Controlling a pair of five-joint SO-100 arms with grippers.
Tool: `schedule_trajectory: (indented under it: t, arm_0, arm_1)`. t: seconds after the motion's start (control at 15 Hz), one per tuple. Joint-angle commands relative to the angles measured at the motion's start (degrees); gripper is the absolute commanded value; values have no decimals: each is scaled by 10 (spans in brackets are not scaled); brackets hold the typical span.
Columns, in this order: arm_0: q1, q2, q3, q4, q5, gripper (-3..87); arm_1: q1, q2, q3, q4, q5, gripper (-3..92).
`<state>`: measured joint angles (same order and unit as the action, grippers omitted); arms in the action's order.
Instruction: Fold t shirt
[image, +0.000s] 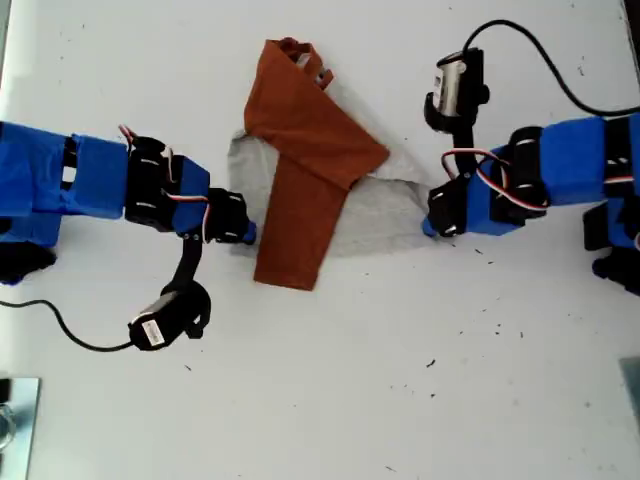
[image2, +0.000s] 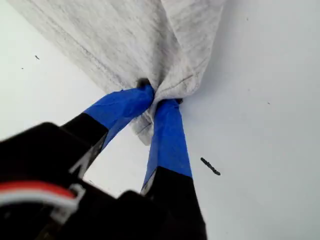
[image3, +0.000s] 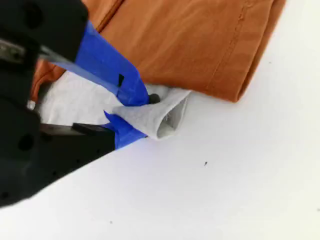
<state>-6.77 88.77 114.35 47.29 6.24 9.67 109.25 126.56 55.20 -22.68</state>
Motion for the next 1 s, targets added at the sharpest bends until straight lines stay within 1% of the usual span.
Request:
schedule_trajectory:
  t: [0.0,0.07,0.2,0.27,0.33,0.4,0.47,0.6,0.67,0.73,0.8,0.87,0.93]
  arm_0:
    - [62,16,-33,35,-2,-3]
    - [99,35,-38,35,-4,-3]
    - [185,84,-46,40,-53,-3]
    - [227,100,-46,38,-71,-3]
    - [258,112,-47,33,-83,-3]
    - [270,130,-49,33,-89,-3]
    - [262,157,-47,41,-83,-3]
    - [209,247,-28,54,-29,-3]
    - [185,291,-4,56,-10,-3]
    - [172,322,33,53,-9,-3]
    - [174,337,77,32,-18,-3]
    - [184,342,114,-2,-34,-3]
    - [194,342,142,-34,-50,-3]
  arm_1:
    - [-61,85,-4,40,8,34]
    - [-100,137,-1,56,19,33]
    - [-200,204,-15,101,67,33]
    - [-248,210,-29,106,89,33]
    - [-272,201,-52,102,94,33]
    - [-269,193,-72,94,81,33]
    - [-241,194,-86,92,56,33]
    - [-163,202,-101,82,9,33]
    - [-145,197,-110,80,-8,33]
    - [-140,197,-105,80,-7,35]
    - [-141,199,-93,86,11,94]
    - [-142,204,-83,91,24,167]
    - [-142,208,-75,100,35,176]
